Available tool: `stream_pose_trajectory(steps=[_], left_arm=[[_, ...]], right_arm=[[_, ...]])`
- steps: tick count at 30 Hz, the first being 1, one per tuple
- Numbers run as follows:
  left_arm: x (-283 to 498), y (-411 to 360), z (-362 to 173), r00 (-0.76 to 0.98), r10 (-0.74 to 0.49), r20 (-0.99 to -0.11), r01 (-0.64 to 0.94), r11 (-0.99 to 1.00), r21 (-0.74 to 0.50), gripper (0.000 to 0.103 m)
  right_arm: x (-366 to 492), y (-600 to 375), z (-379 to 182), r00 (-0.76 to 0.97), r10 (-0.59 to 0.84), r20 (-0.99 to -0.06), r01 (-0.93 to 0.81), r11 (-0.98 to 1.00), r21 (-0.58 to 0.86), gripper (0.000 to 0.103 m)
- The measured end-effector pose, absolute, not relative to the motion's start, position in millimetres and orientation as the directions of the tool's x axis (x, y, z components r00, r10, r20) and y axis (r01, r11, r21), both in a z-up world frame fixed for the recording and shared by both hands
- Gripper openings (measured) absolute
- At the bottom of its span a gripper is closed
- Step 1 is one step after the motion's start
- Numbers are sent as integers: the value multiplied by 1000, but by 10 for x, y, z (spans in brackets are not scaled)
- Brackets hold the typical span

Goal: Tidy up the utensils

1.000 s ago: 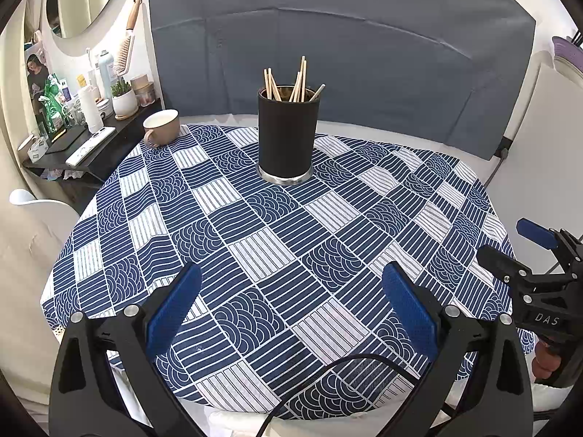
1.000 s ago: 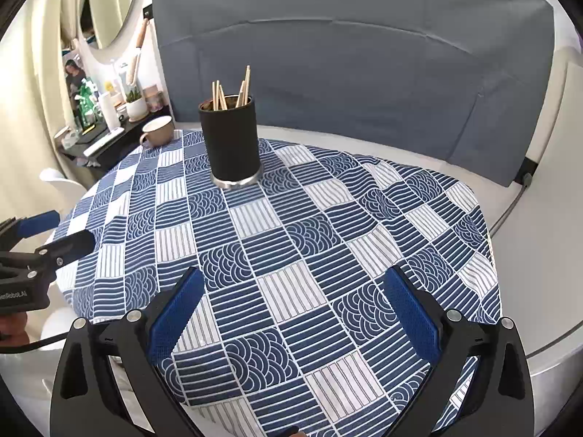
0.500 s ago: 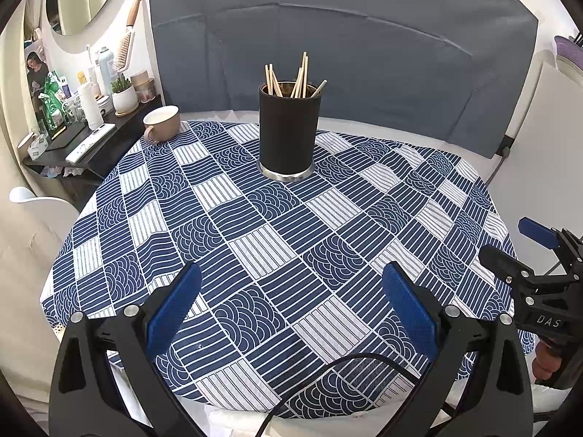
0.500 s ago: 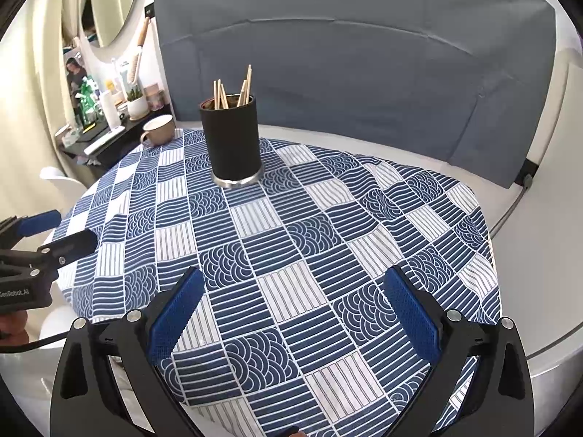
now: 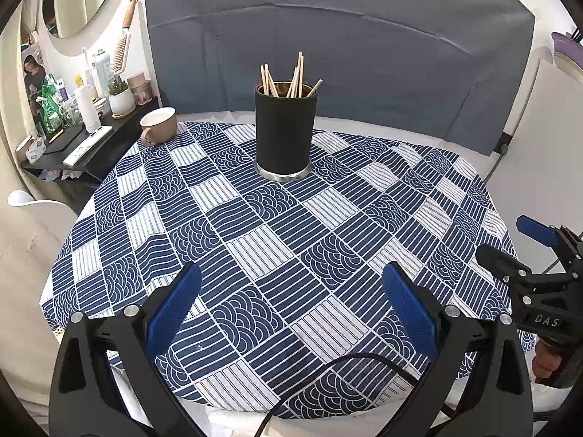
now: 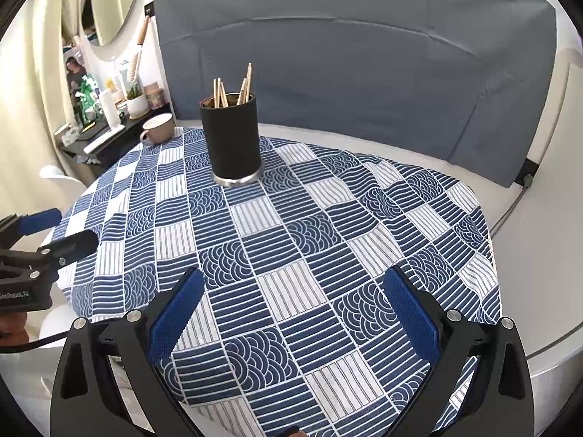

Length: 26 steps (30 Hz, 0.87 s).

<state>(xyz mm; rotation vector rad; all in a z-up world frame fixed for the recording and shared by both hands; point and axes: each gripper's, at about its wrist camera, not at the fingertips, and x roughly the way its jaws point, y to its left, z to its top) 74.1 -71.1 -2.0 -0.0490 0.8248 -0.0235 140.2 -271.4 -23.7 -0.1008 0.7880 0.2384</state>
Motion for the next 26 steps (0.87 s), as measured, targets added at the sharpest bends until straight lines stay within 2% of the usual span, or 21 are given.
stream_pose_trajectory(steps=[17, 26], left_arm=[[753, -676, -14, 681, -47, -731, -4, 998, -67, 97], [823, -670, -11, 677, -94, -730, 37, 995, -93, 97]], right_arm=[[1428, -2758, -260, 668, 184, -721, -244, 970, 22, 95], [1414, -2789, -195, 696, 173, -697, -226, 974, 17, 95]])
